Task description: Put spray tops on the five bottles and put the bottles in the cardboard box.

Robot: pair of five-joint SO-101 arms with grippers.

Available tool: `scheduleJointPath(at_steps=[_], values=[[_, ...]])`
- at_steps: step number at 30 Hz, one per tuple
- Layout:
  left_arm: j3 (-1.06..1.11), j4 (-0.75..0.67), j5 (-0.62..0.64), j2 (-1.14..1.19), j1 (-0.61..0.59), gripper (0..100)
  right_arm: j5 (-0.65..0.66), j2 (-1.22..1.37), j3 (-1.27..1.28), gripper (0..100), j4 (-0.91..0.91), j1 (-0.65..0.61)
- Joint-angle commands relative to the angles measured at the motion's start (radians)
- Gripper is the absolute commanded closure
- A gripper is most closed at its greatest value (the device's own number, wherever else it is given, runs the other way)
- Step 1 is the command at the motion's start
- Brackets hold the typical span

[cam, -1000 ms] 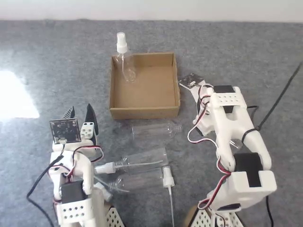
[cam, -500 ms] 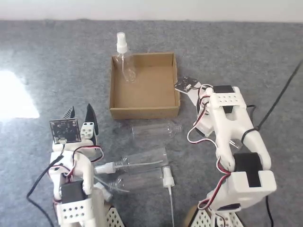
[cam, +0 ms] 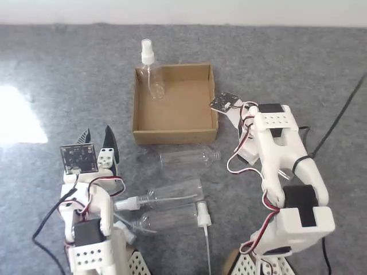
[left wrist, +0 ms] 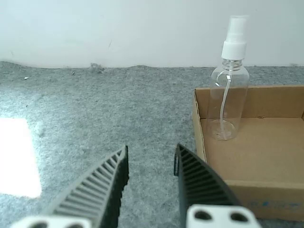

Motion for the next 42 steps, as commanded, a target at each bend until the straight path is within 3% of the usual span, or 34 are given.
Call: scheduleJointPath(at_steps=[1,20,26,33,42], values=[[-0.007,0.002,-0.008,-0.011,0.003,85,0.035,-0.004,0.018,69.0,-0.001,-0.004],[-0.007,0.002,-0.008,-0.011,0.003,85,0.032,-0.015,0.025,69.3,0.028,-0.001],[-0.007,0.002,-0.008,-0.011,0.002,85,0.003,-0.013,-0.025,86.1,0.061,0.045],[-0.007,0.002,-0.008,-0.011,0.0,85,-0.008,-0.018,-0.058,87.6,0.139,0.044],[-0.007,0.002,-0.008,-0.011,-0.002,85,-0.175,-0.05,-0.198,88.7,0.245,0.027]])
